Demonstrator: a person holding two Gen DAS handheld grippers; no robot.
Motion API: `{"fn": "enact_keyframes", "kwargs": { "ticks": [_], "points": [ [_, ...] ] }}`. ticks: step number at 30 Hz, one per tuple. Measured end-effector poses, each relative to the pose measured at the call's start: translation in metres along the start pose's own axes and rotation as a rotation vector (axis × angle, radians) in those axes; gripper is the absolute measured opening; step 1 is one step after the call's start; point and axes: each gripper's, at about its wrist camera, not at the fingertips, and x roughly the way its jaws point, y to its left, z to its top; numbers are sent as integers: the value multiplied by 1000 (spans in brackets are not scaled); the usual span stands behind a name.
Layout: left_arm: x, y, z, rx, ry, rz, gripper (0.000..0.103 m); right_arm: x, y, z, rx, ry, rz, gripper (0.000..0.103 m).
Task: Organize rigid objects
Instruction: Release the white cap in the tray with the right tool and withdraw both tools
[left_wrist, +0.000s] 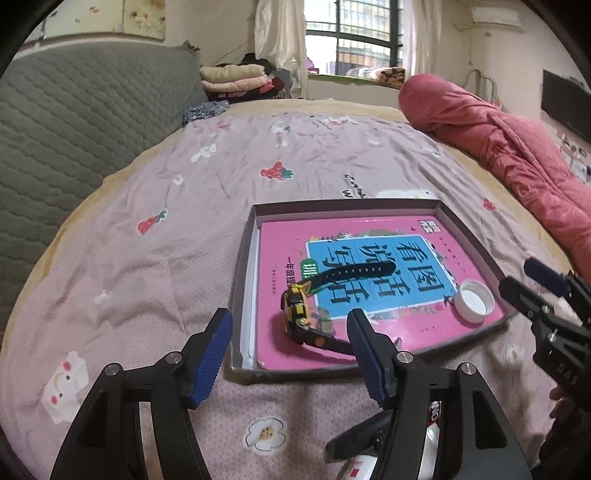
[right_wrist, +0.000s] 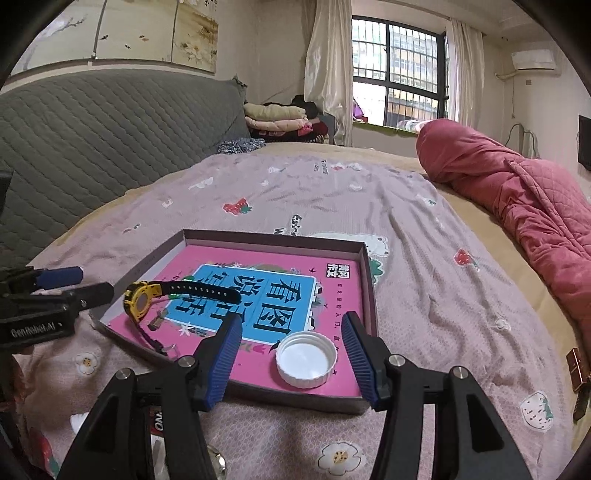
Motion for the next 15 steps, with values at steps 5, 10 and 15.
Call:
{"fn": "enact_keyframes", "kwargs": {
  "ticks": [5, 10, 15],
  "points": [
    [-13, -5, -10, 24, -8, -31, 73, -14, 3, -4, -1, -2, 13, 56],
    [-19, -6, -20, 25, 16, -49, 73, -25, 11, -10, -13, 15, 38, 56],
    [-27, -1, -30, 4, 50, -82, 73, -37, 20, -20, -47, 38, 55, 56]
  ]
}}
